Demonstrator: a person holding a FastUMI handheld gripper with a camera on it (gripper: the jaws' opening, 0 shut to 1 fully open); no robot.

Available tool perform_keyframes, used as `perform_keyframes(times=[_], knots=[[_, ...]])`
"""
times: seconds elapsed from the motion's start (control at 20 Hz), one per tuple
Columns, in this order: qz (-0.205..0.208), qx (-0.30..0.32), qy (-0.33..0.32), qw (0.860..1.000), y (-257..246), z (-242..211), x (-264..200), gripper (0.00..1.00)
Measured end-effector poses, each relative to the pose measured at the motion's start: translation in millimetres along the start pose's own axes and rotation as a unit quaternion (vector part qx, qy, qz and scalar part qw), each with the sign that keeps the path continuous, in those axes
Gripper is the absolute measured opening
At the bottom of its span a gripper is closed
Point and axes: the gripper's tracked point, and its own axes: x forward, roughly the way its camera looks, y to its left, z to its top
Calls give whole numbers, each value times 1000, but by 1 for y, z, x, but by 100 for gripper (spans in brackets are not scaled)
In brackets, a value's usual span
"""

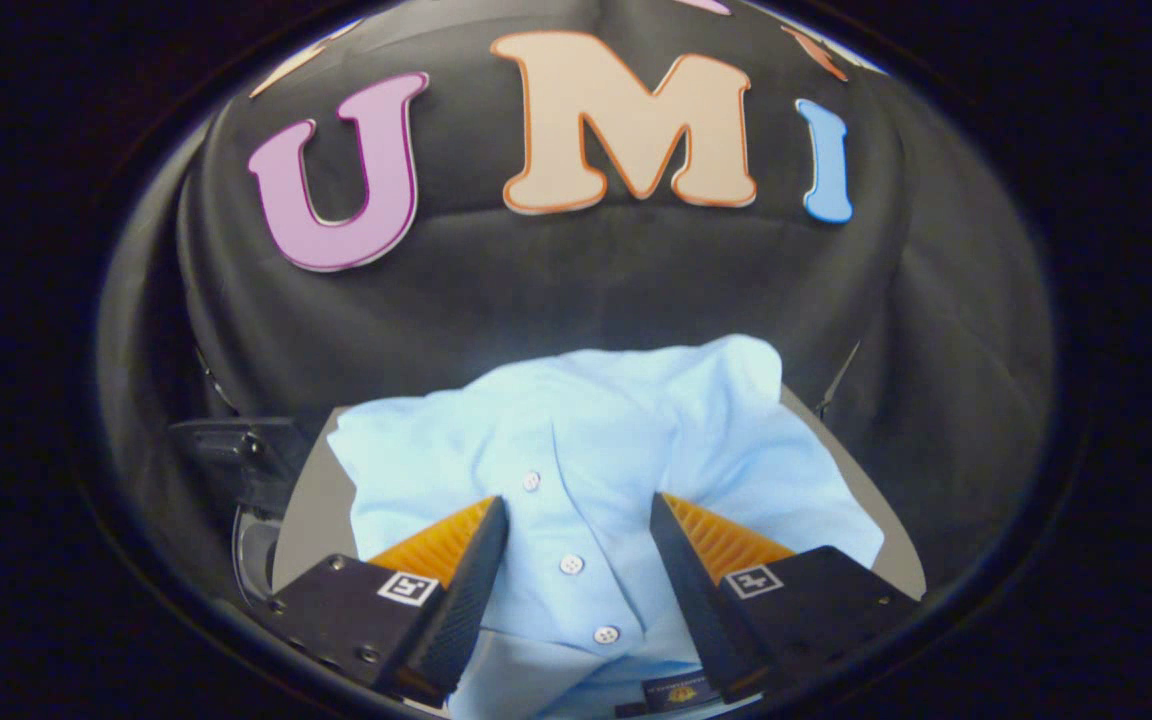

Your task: Put the clothes into the washing machine and then close the washing machine lid.

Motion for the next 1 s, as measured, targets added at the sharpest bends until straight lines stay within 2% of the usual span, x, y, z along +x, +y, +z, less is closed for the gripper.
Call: perform_keyframes(times=[0.05, 0.3, 0.4, 0.6, 0.75, 1.0], knots=[[3, 1, -1, 1000, 1, 2, 4, 87], [1, 8, 0, 1000, 4, 3, 3, 30], [7, 3, -11, 1000, 9, 5, -3, 20], [-2, -27, -27, 999, 10, 2, -11, 7], [-3, -19, -49, 999, 14, 8, -20, 4], [27, -14, -85, 996, 19, 33, -42, 3]])
